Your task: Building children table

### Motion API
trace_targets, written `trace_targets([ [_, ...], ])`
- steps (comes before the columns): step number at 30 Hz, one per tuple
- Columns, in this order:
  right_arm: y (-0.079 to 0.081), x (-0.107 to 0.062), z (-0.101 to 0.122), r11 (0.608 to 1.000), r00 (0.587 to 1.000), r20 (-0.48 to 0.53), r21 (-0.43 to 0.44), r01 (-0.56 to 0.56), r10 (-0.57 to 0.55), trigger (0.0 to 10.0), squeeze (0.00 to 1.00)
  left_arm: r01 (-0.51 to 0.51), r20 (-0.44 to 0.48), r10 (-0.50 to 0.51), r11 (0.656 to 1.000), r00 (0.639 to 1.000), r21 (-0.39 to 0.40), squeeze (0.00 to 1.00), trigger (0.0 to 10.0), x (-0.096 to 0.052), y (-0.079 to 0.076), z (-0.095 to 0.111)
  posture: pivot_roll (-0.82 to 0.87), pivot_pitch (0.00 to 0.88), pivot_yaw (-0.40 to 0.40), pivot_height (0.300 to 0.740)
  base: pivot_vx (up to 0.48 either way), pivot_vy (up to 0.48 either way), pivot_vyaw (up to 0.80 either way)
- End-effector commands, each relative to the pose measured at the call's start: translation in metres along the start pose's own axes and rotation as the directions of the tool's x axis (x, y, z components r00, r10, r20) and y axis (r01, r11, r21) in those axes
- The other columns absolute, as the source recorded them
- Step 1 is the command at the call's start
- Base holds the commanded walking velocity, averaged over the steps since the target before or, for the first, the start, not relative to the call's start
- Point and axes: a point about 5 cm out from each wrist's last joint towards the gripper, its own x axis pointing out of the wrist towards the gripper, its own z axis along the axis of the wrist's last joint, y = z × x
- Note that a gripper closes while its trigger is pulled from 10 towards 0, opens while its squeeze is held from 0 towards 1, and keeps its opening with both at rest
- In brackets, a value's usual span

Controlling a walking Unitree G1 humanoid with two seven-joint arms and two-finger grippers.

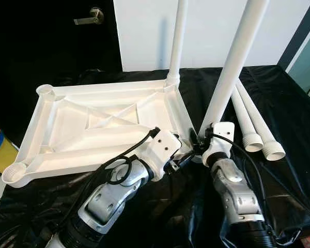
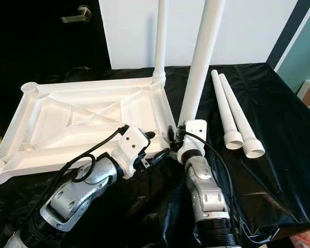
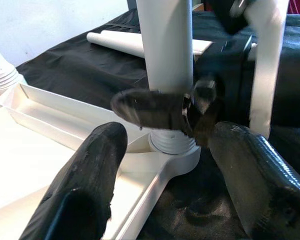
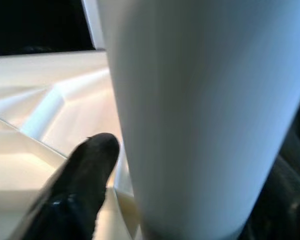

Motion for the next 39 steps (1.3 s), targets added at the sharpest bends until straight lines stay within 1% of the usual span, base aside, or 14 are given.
trace_targets([
  [1,-0.004,-0.001,0.005,0.999,0.999,0.010,0.008,-0.045,0.045,10.0,1.00,0.116,0.002,-0.116,0.993,0.993,0.014,0.00,10.0,0.001,-0.006,0.001,-0.03,0.012,-0.022,0.740,0.000,0.000,0.00],
  [6,-0.024,0.000,0.013,0.979,0.979,0.018,-0.010,-0.203,0.203,10.0,1.00,0.113,0.003,-0.113,0.993,0.994,0.016,0.00,10.0,0.001,-0.005,0.002,-0.03,0.013,-0.025,0.740,0.000,0.000,0.00],
  [7,-0.030,0.001,0.014,0.953,0.953,0.000,-0.033,-0.302,0.302,10.0,0.00,0.110,0.002,-0.111,0.994,0.994,0.017,0.00,10.0,0.001,-0.004,0.002,-0.03,0.012,-0.024,0.740,0.000,0.000,0.00],
  [9,-0.032,0.001,0.014,0.943,0.944,-0.006,-0.044,-0.329,0.329,10.0,0.00,0.110,0.002,-0.110,0.994,0.994,0.017,0.00,10.0,0.001,-0.004,0.002,-0.03,0.012,-0.024,0.740,0.000,0.000,0.00],
  [13,-0.040,0.004,0.011,0.901,0.904,-0.048,-0.078,-0.427,0.424,10.0,0.00,0.105,0.001,-0.105,0.994,0.994,0.020,0.00,10.0,0.001,-0.002,0.002,-0.03,0.016,-0.021,0.740,0.000,0.000,0.00],
  [14,-0.040,0.004,0.011,0.901,0.904,-0.048,-0.078,-0.427,0.424,10.0,0.00,0.105,0.001,-0.105,0.994,0.994,0.020,0.00,10.0,0.001,-0.002,0.002,-0.03,0.016,-0.021,0.740,0.000,0.000,0.00],
  [19,-0.043,0.016,0.002,0.821,0.823,-0.138,-0.086,-0.565,0.552,10.0,0.00,0.098,-0.003,-0.097,0.995,0.995,0.025,0.00,10.0,0.000,0.001,0.003,-0.02,0.021,-0.011,0.740,0.000,0.000,0.00],
  [20,-0.043,0.016,0.002,0.821,0.823,-0.138,-0.086,-0.565,0.552,10.0,0.00,0.098,-0.003,-0.097,0.995,0.995,0.025,0.00,10.0,0.000,0.001,0.003,-0.02,0.021,-0.011,0.740,0.000,0.000,0.00],
  [22,-0.042,0.024,-0.001,0.795,0.795,-0.172,-0.089,-0.600,0.581,10.0,0.00,0.095,-0.005,-0.095,0.995,0.995,0.028,0.00,10.0,0.000,0.002,0.003,-0.02,0.022,-0.009,0.740,0.000,0.000,0.00],
  [28,-0.044,0.036,-0.004,0.773,0.775,-0.220,-0.116,-0.624,0.593,10.0,0.00,0.092,-0.004,-0.092,0.995,0.996,0.030,0.00,10.0,0.000,0.003,0.004,-0.01,0.021,-0.009,0.740,0.000,0.000,0.00],
  [29,-0.047,0.040,-0.004,0.767,0.769,-0.236,-0.123,-0.630,0.594,4.8,0.00,0.090,-0.005,-0.090,0.995,0.996,0.031,0.00,10.0,0.000,0.003,0.004,0.00,0.022,-0.014,0.740,0.000,0.000,0.00],
  [31,-0.047,0.040,-0.004,0.767,0.769,-0.236,-0.123,-0.630,0.594,4.8,0.00,0.090,-0.005,-0.090,0.995,0.996,0.031,0.00,10.0,0.000,0.003,0.004,0.00,0.022,-0.014,0.740,0.000,0.000,0.00],
  [32,-0.050,0.043,-0.005,0.764,0.766,-0.248,-0.127,-0.632,0.593,0.0,0.00,0.086,-0.007,-0.086,0.996,0.996,0.032,0.00,10.0,-0.001,0.003,0.004,0.01,0.023,-0.017,0.740,0.000,0.000,0.00],
  [39,-0.060,0.043,-0.013,0.771,0.766,-0.272,-0.115,-0.627,0.582,0.0,0.00,0.071,-0.012,-0.070,0.997,0.997,0.026,0.00,10.0,-0.003,0.003,0.002,0.01,0.028,-0.023,0.740,0.000,0.000,0.00],
])
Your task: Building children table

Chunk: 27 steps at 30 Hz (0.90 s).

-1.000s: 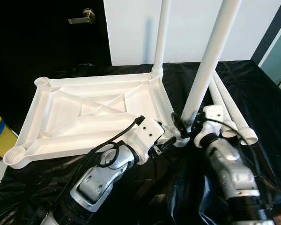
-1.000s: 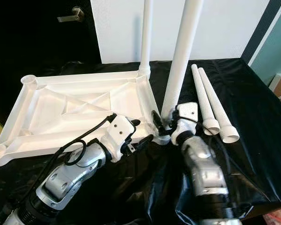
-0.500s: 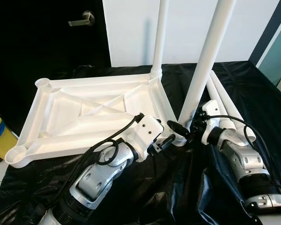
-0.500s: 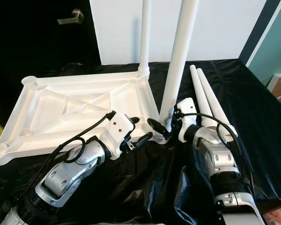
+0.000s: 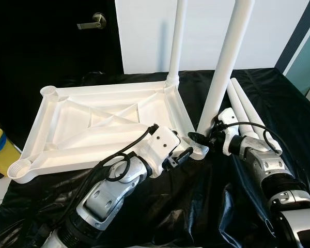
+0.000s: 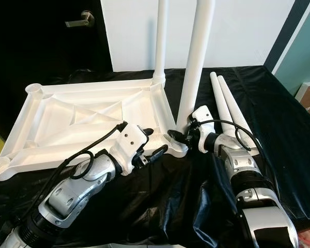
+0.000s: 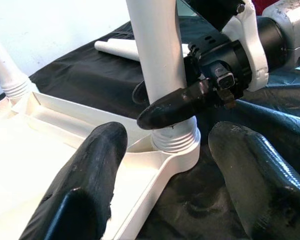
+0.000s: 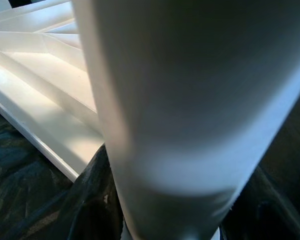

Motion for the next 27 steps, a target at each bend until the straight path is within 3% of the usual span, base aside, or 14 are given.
trace_targets([
  [1,0.000,-0.002,-0.008,1.000,1.000,-0.031,0.018,-0.001,0.002,0.0,0.00,0.084,-0.009,-0.084,0.996,0.996,0.002,0.00,10.0,-0.002,-0.004,0.000,0.01,0.028,-0.023,0.740,0.000,0.000,0.00],
  [2,0.001,-0.002,-0.010,1.000,0.999,-0.032,0.024,0.001,-0.001,0.0,0.00,0.084,-0.009,-0.084,0.996,0.996,0.001,0.00,10.0,-0.002,-0.005,0.000,0.01,0.028,-0.023,0.740,0.000,0.000,0.00],
  [3,0.001,-0.002,-0.011,0.999,1.000,-0.027,0.034,0.009,-0.008,10.0,0.00,0.084,-0.009,-0.084,0.996,0.996,0.001,0.00,10.0,-0.003,-0.005,0.000,0.01,0.029,-0.023,0.740,0.000,0.000,0.00],
  [6,0.003,0.000,-0.012,0.998,0.999,-0.014,0.052,0.038,-0.037,10.0,0.00,0.084,-0.011,-0.084,0.996,0.996,0.001,0.00,10.0,-0.003,-0.004,-0.001,0.01,0.030,-0.022,0.740,0.000,0.000,0.00],
  [10,0.005,0.003,-0.012,0.979,0.991,0.041,0.168,0.116,-0.125,10.0,0.00,0.089,-0.011,-0.089,0.996,0.996,0.002,0.00,10.0,-0.002,-0.004,0.000,0.00,0.031,-0.015,0.740,0.000,0.000,0.00],
  [13,0.006,0.004,-0.012,0.977,0.989,0.044,0.163,0.135,-0.144,10.0,0.00,0.092,-0.011,-0.092,0.996,0.996,0.003,0.00,10.0,-0.002,-0.005,0.000,0.00,0.032,-0.012,0.740,0.000,0.000,0.00],
  [20,0.023,0.011,-0.017,0.925,0.936,0.016,0.160,0.345,-0.352,10.0,0.00,0.112,-0.014,-0.112,0.994,0.994,0.005,0.00,10.0,-0.001,-0.007,-0.001,-0.02,0.032,-0.008,0.740,0.000,0.000,0.00],
  [27,0.037,0.015,-0.019,0.886,0.903,-0.014,0.190,0.423,-0.429,10.0,0.00,0.121,-0.014,-0.121,0.993,0.993,0.004,0.00,10.0,0.000,-0.009,-0.001,-0.02,0.030,-0.009,0.740,0.000,0.000,0.00],
])
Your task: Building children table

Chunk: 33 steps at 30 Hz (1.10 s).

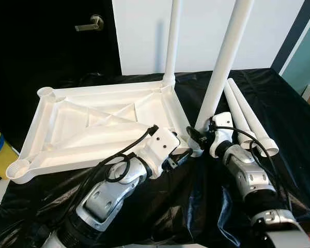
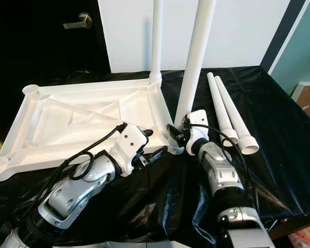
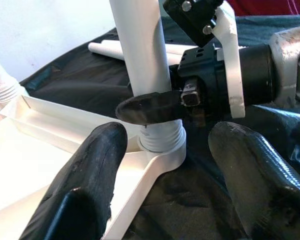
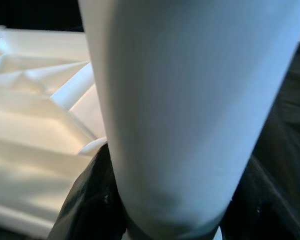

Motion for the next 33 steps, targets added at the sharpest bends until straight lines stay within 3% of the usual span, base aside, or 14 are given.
trace_targets([
  [1,0.007,-0.004,-0.016,0.997,0.995,-0.081,0.030,0.066,-0.064,10.0,0.00,0.117,-0.013,-0.117,0.993,0.993,0.007,0.00,10.0,0.000,-0.008,-0.001,-0.02,0.029,-0.010,0.740,0.000,0.000,0.00],
  [4,0.011,-0.007,-0.019,0.985,0.982,-0.096,0.044,0.166,-0.161,10.0,0.00,0.120,-0.014,-0.120,0.993,0.993,0.008,0.00,10.0,0.000,-0.009,-0.001,-0.02,0.027,-0.016,0.740,0.000,0.000,0.00],
  [6,0.016,-0.015,-0.024,0.916,0.916,-0.105,0.071,0.396,-0.388,10.0,0.00,0.120,-0.015,-0.120,0.993,0.993,0.007,0.00,10.0,0.000,-0.010,-0.002,-0.01,0.025,-0.021,0.740,0.000,0.000,0.00],
  [8,0.024,-0.019,-0.024,0.867,0.872,-0.112,0.101,0.488,-0.477,10.0,0.00,0.118,-0.016,-0.117,0.993,0.993,0.007,0.00,10.0,0.000,-0.010,-0.002,-0.01,0.026,-0.023,0.740,0.000,0.000,0.00],
  [10,0.024,-0.019,-0.024,0.867,0.872,-0.112,0.101,0.488,-0.477,10.0,0.00,0.118,-0.016,-0.117,0.993,0.993,0.007,0.00,10.0,0.000,-0.010,-0.002,-0.01,0.026,-0.023,0.740,0.000,0.000,0.00],
  [13,0.032,-0.016,-0.012,0.893,0.903,-0.058,0.130,0.430,-0.426,10.0,0.00,0.117,-0.016,-0.117,0.993,0.993,0.006,0.00,10.0,0.000,-0.010,-0.002,-0.02,0.028,-0.020,0.740,0.000,0.000,0.00],
  [28,0.031,-0.016,0.005,0.920,0.924,0.015,0.104,0.378,-0.382,10.0,0.00,0.104,-0.010,-0.104,0.995,0.995,0.005,0.00,10.0,0.001,-0.007,-0.001,-0.03,0.032,-0.022,0.740,0.000,0.000,0.00],
  [29,0.027,-0.017,0.007,0.929,0.932,0.035,0.101,0.355,-0.360,10.0,1.00,0.103,-0.009,-0.103,0.995,0.995,0.005,0.00,10.0,0.002,-0.007,-0.001,-0.03,0.033,-0.023,0.740,0.000,0.000,0.00],
  [33,0.019,-0.019,0.013,0.956,0.955,0.077,0.093,0.279,-0.286,10.0,1.00,0.102,-0.007,-0.102,0.995,0.995,0.006,0.00,10.0,0.002,-0.007,0.000,-0.03,0.033,-0.023,0.740,0.000,0.000,0.00],
])
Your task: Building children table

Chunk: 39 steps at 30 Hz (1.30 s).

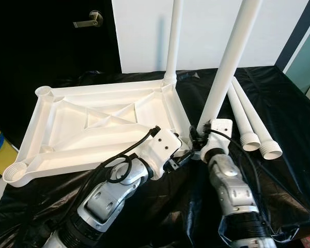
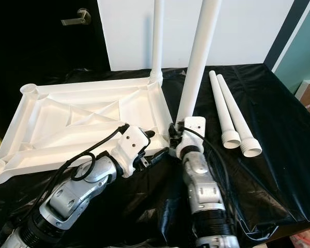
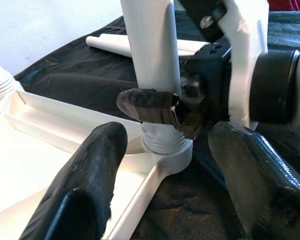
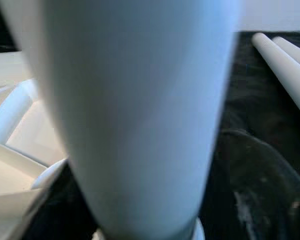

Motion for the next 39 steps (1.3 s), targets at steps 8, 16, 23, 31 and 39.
trace_targets([
  [8,-0.020,-0.004,0.008,0.976,0.976,0.035,-0.019,-0.216,0.217,10.0,1.00,0.092,-0.013,-0.092,0.996,0.996,0.010,0.00,10.0,-0.001,-0.004,-0.001,-0.03,0.032,-0.021,0.740,0.000,0.000,0.00],
  [16,-0.042,-0.011,0.003,0.872,0.877,-0.037,-0.092,-0.481,0.480,10.0,0.00,0.098,-0.020,-0.097,0.995,0.995,0.014,0.00,10.0,-0.002,-0.002,-0.002,-0.02,0.032,-0.012,0.740,0.000,0.000,0.00],
  [23,-0.051,0.000,0.001,0.791,0.804,-0.121,-0.144,-0.595,0.582,10.0,0.00,0.099,-0.027,-0.098,0.995,0.995,0.020,0.00,10.0,-0.001,0.000,-0.002,-0.03,0.030,-0.003,0.740,0.000,0.000,0.00],
  [31,-0.035,0.023,-0.002,0.725,0.747,-0.169,-0.181,-0.665,0.643,10.0,0.00,0.111,-0.022,-0.110,0.994,0.994,0.026,0.00,10.0,0.001,0.000,-0.001,-0.02,0.024,0.001,0.740,0.000,0.000,0.00],
  [39,-0.025,0.030,-0.010,0.716,0.738,-0.189,-0.180,-0.675,0.648,0.0,0.00,0.103,-0.025,-0.103,0.994,0.994,0.027,0.00,10.0,0.000,0.000,-0.001,0.00,0.024,-0.015,0.740,0.000,0.000,0.00],
])
